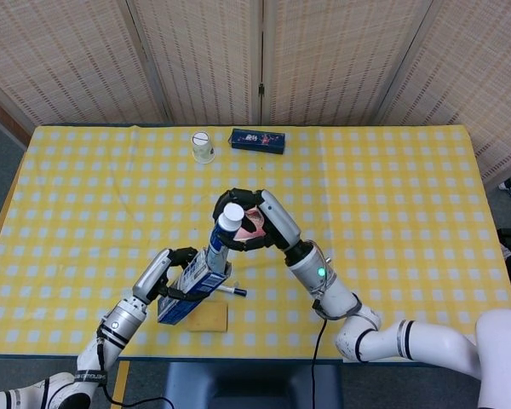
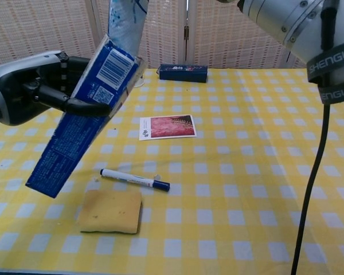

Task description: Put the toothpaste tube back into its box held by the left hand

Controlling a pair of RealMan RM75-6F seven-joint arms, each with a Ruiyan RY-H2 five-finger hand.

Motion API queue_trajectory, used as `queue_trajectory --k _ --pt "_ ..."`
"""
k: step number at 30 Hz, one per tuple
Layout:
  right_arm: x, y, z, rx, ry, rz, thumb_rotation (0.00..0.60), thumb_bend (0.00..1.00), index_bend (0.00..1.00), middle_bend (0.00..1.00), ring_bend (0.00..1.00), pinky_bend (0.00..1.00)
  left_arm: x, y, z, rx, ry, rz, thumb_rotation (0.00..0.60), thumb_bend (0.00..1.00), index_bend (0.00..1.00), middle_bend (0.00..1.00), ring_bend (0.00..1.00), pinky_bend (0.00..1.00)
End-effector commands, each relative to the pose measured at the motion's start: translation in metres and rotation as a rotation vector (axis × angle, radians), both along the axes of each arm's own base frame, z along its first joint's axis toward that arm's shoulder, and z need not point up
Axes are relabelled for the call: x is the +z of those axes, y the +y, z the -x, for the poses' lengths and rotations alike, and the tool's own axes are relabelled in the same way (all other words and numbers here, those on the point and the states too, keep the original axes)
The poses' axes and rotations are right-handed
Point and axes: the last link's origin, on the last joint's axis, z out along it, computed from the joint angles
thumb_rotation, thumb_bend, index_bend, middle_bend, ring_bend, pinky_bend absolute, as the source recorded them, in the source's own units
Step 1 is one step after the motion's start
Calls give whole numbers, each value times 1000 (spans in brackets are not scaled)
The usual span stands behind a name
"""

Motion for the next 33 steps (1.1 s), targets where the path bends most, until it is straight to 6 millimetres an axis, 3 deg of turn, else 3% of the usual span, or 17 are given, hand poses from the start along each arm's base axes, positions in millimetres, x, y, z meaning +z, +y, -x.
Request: queue_trajectory --k 1,18,25,33 --pt "-2 -1 0 -7 -37 -8 600 395 818 657 877 893 1 0 0 1 -6 -2 600 163 614 613 551 668" --pt "-16 7 16 -24 -47 -72 600 395 818 658 876 892 5 3 -4 1 -68 -34 600 162 625 621 563 680" --pt "-34 7 22 -18 36 -81 600 395 818 658 874 893 6 3 -4 0 -67 -44 600 163 625 622 563 680" --pt "-40 9 23 -8 88 -115 600 396 818 658 873 893 8 5 -3 -1 -68 -56 600 163 630 634 566 682"
